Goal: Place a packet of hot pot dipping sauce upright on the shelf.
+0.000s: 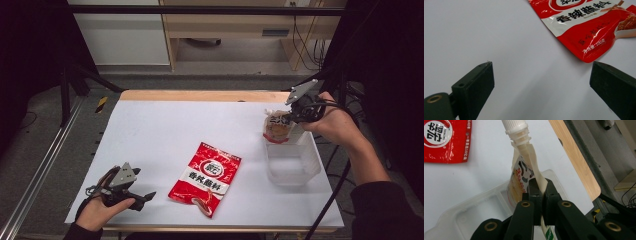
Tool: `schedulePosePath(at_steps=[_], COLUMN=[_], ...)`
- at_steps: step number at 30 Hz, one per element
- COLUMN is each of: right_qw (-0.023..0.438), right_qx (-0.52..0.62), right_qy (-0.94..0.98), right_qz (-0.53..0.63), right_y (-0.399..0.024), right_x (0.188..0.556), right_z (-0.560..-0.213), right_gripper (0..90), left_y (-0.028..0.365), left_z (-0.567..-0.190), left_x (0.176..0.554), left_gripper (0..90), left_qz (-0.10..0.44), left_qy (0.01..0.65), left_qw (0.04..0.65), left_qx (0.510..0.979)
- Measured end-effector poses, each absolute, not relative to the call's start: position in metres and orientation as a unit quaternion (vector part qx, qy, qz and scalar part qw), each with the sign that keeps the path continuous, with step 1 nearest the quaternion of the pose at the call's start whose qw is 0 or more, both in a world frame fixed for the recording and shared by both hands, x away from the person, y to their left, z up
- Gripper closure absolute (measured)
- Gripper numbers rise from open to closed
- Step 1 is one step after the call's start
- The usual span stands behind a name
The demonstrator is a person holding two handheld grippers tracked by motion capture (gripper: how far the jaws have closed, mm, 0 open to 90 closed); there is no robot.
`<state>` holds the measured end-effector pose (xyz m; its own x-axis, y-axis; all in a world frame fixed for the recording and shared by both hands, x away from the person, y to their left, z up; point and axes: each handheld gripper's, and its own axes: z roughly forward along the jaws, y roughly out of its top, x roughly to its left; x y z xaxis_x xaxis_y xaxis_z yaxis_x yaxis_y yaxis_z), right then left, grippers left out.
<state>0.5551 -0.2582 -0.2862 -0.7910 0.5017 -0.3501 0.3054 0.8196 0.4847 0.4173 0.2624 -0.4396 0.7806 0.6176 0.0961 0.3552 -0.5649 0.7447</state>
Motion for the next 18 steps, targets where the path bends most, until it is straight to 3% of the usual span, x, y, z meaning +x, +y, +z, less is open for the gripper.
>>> schedulePosePath(at_steps=[18], right_qw=[0.233], right_qx=[0.233], right_qy=[0.923], right_qz=[0.201], right_y=[-0.2678], right_x=[0.5547], right_z=[-0.2963], right_gripper=[87.8], left_y=[0.2601], left_z=[-0.4402], left_x=[0.4163], left_gripper=[5.6], left_qz=[0.168], left_qy=[0.277], left_qw=[0.376], left_qx=[0.868])
